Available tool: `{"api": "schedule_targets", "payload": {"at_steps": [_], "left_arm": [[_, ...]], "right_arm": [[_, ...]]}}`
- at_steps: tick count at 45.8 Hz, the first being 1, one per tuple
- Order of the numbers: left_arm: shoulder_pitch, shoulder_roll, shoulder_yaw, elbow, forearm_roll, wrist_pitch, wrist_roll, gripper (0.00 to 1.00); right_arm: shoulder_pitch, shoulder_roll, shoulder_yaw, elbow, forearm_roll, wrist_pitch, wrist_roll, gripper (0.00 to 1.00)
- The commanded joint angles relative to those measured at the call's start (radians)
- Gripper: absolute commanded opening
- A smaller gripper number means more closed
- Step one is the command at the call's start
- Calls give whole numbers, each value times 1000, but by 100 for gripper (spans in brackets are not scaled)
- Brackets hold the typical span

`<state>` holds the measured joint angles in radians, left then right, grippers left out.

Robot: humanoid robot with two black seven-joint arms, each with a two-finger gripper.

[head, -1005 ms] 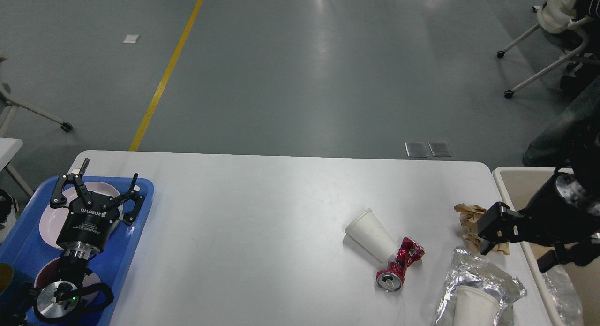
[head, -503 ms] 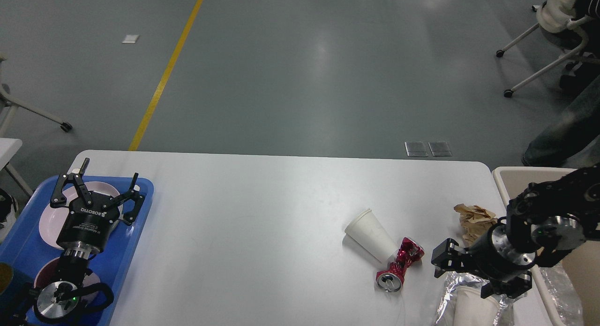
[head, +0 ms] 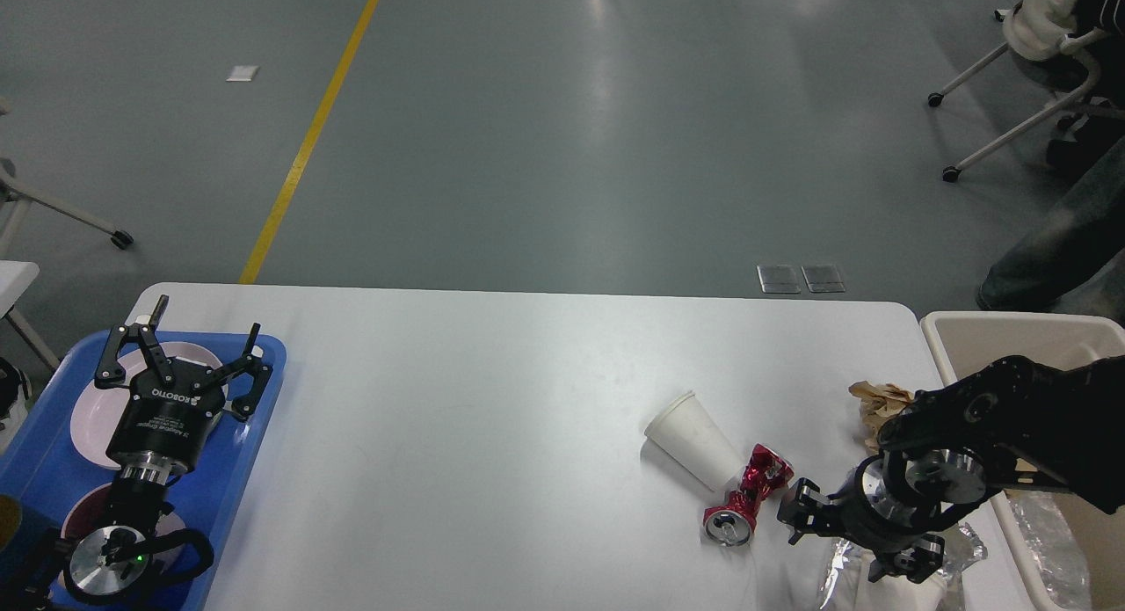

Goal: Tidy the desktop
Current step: 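Grasp the foil-wrapped white cup with the right gripper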

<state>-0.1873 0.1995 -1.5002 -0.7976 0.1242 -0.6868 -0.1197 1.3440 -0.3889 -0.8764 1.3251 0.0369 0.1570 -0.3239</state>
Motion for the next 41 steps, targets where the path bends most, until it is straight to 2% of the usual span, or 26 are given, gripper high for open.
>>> {"api": "schedule_targets", "payload": {"at_steps": [1, 8, 17, 30, 41], "left_arm": [[0, 0, 0, 0, 0, 1, 0, 97], [0, 0, 0, 0, 0, 0, 0, 97], [0, 0, 0, 0, 0, 0, 0, 97], [0, 0, 0, 0, 0, 0, 0, 97], [0, 0, 0, 0, 0, 0, 0, 97]], "right_arm": [[-43, 2, 25, -43, 0, -2, 0, 84], [-57, 18, 27, -73, 27, -1, 0, 62], [-91, 19, 27, -106, 41, -1, 2, 54], [-111, 28, 27, -106, 41, 9, 5, 0], [-111, 30, 27, -104, 41, 4, 8, 0]]}}
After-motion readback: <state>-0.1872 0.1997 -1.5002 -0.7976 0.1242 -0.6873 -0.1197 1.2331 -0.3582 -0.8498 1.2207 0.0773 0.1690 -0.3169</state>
